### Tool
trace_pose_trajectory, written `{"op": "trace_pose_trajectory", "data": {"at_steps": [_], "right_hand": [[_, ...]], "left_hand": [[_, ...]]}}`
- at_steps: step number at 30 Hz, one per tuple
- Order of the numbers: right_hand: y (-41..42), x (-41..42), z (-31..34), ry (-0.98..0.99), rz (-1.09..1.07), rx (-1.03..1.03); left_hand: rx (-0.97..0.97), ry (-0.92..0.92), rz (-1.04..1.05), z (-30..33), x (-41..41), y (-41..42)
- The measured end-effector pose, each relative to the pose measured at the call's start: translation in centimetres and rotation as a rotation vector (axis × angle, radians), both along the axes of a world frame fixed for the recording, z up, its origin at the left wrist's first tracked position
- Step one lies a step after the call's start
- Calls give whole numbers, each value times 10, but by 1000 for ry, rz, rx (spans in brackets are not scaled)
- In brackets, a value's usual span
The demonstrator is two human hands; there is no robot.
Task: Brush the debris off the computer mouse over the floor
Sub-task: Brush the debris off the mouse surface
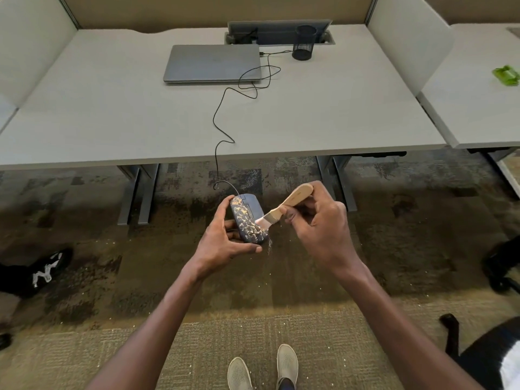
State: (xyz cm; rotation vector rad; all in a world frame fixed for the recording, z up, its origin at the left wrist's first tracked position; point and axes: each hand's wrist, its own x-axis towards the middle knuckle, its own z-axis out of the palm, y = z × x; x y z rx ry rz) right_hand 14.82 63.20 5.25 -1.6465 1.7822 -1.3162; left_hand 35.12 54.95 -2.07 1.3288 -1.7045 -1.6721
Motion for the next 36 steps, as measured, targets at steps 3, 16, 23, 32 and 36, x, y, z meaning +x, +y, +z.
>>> {"op": "trace_pose_trajectory", "data": {"at_steps": [3,16,23,32,36], "right_hand": [[-1,4,-6,14,-21,32],[-4,-6,-11,-20,-175,47],[-7,-2,-15,-50,-187,63],[-6,-5,-15,-34,-239,72],[-7,-2,-16,-64,-228,75]], "left_hand": [[-12,4,-3,1,-2,1],[25,28,-24,-5,5,6],[21,51,-39,-6,6,6],[34,63,-54,-6,10,13],[46,82,-64,-4,9,14]]}}
